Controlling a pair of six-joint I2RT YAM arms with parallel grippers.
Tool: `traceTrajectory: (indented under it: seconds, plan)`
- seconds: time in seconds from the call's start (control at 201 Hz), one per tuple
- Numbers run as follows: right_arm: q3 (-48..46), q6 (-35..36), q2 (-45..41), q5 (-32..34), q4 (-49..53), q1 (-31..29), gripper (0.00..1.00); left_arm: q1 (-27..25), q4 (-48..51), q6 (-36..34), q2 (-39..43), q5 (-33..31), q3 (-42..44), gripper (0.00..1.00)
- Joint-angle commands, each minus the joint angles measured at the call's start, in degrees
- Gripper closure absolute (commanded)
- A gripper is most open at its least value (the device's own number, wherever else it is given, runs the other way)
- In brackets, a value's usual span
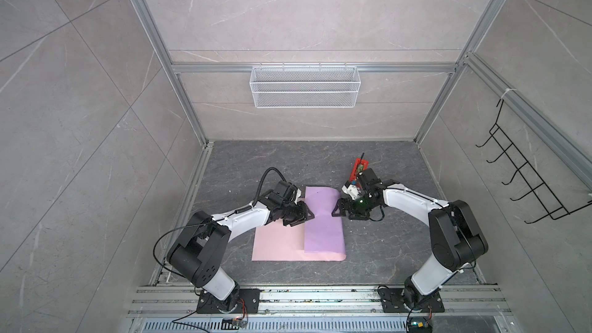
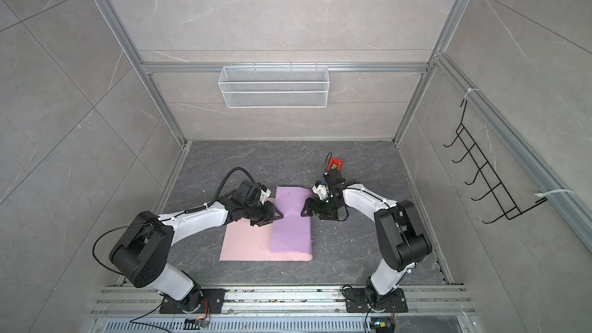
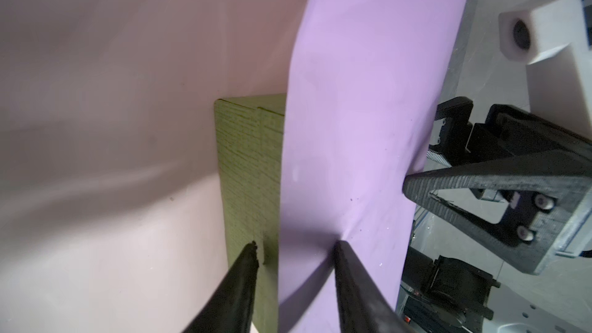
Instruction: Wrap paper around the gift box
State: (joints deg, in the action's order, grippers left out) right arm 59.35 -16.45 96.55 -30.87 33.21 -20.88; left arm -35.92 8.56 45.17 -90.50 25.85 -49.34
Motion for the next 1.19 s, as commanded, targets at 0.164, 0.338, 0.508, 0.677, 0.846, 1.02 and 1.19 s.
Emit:
traceTrajectory:
  seconds: [0.164, 0.338, 0.508, 0.677, 0.846, 1.02, 1.19]
  plan:
    - [-1.9, 0.8, 2.4, 6.4, 2.6, -0.9, 0.07, 0.2, 6.1, -0.6, 5.7, -5.2, 0.4, 0.31]
    - [-1.4, 1.0, 2.5, 6.6, 2.7, -1.2, 0.08, 3.3, 12.1, -2.8, 12.7, -11.4, 1.9, 0.25]
    - [-1.0, 1.5, 2.7, 6.6, 2.7, -1.3, 0.08, 12.0, 16.9, -3.3, 21.7, -12.8, 9.4, 0.22]
    - [-0.7, 1.9, 2.8, 6.7, 3.2, -1.3, 0.08, 15.8, 23.8, -0.9, 30.2, -19.1, 15.1, 0.18]
    - [-0.7, 2.1, 2.8, 6.6, 3.0, -1.3, 0.08, 14.2, 28.3, 5.1, 34.3, -23.8, 18.9, 0.17]
    - [-0.9, 2.2, 2.5, 6.6, 2.9, -1.3, 0.08, 10.4, 30.8, 10.1, 35.8, -25.8, 21.4, 0.16]
    - [-1.0, 2.2, 2.8, 6.6, 2.8, -1.3, 0.08, 8.4, 33.4, 10.4, 35.6, -26.2, 21.7, 0.15]
